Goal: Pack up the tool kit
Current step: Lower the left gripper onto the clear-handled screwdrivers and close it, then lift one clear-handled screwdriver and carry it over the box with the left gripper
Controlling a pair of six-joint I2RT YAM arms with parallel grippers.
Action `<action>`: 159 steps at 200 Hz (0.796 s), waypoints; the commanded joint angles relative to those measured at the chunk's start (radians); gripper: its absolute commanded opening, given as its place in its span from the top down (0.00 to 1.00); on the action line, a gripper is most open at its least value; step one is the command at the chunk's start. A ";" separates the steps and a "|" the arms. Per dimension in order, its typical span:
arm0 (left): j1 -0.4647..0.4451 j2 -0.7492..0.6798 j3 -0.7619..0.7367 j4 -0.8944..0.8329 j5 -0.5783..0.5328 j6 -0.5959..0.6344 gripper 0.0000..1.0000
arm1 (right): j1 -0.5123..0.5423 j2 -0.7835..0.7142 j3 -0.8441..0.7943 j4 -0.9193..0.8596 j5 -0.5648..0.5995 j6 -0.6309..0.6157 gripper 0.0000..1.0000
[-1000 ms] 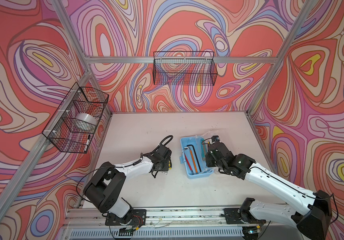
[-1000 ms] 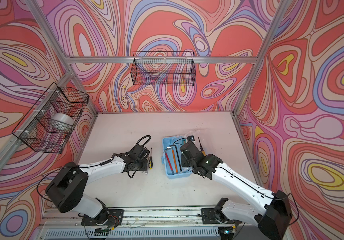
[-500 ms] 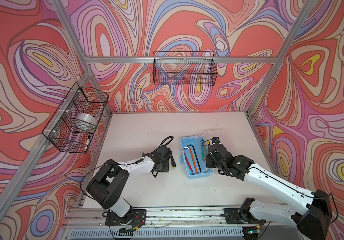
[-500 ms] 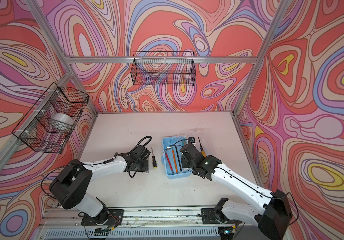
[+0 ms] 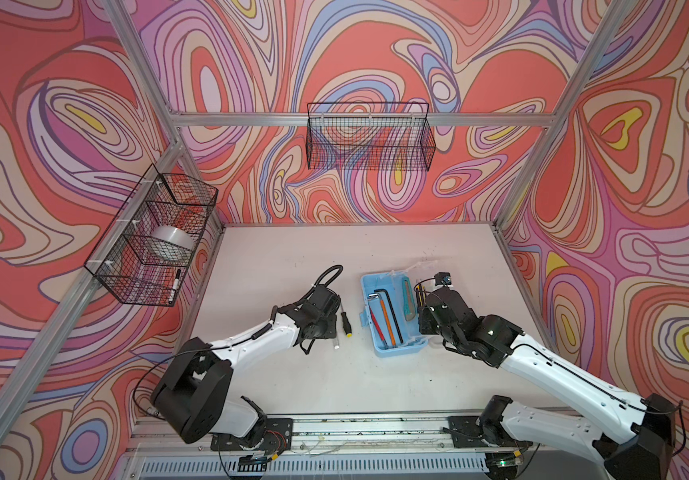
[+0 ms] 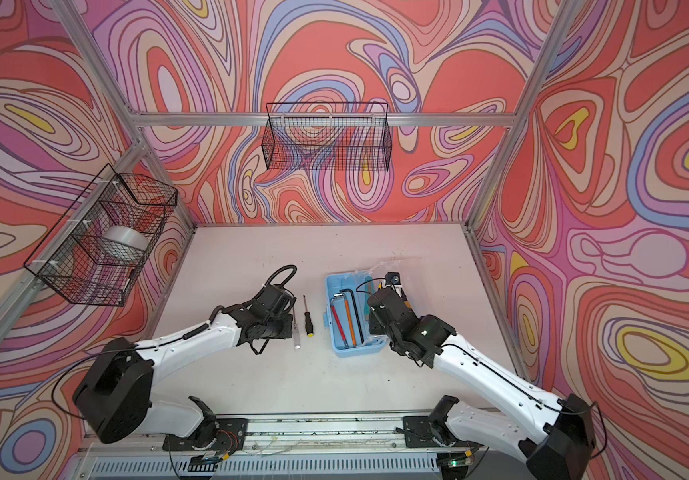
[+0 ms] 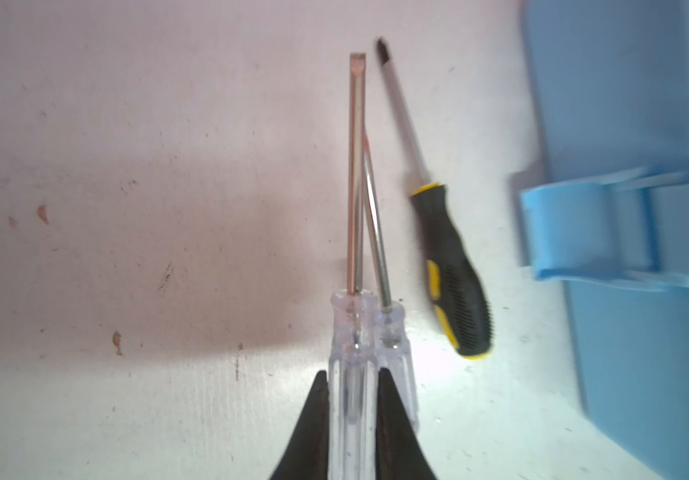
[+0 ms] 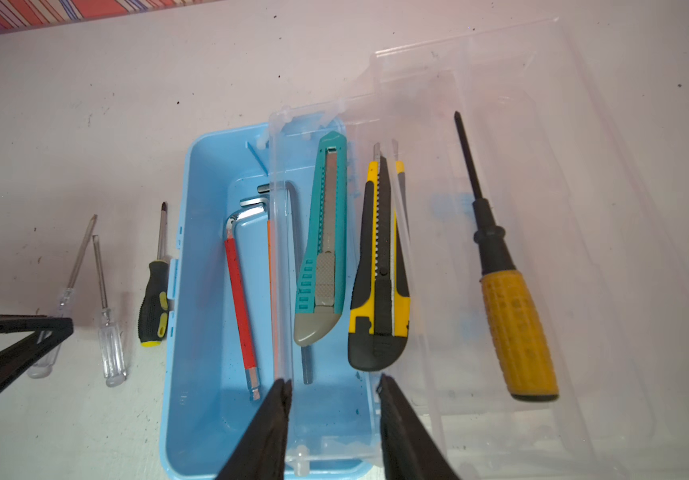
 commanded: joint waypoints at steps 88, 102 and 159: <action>-0.274 0.183 0.339 0.450 0.037 -0.299 0.88 | 0.004 -0.211 -0.021 -0.032 0.169 0.083 0.62; -0.301 0.255 0.396 0.483 0.031 -0.322 0.88 | 0.004 -0.237 -0.023 -0.051 0.184 0.091 0.62; -0.391 0.488 0.591 0.514 -0.025 -0.386 0.87 | 0.004 -0.304 -0.009 -0.134 0.220 0.092 0.62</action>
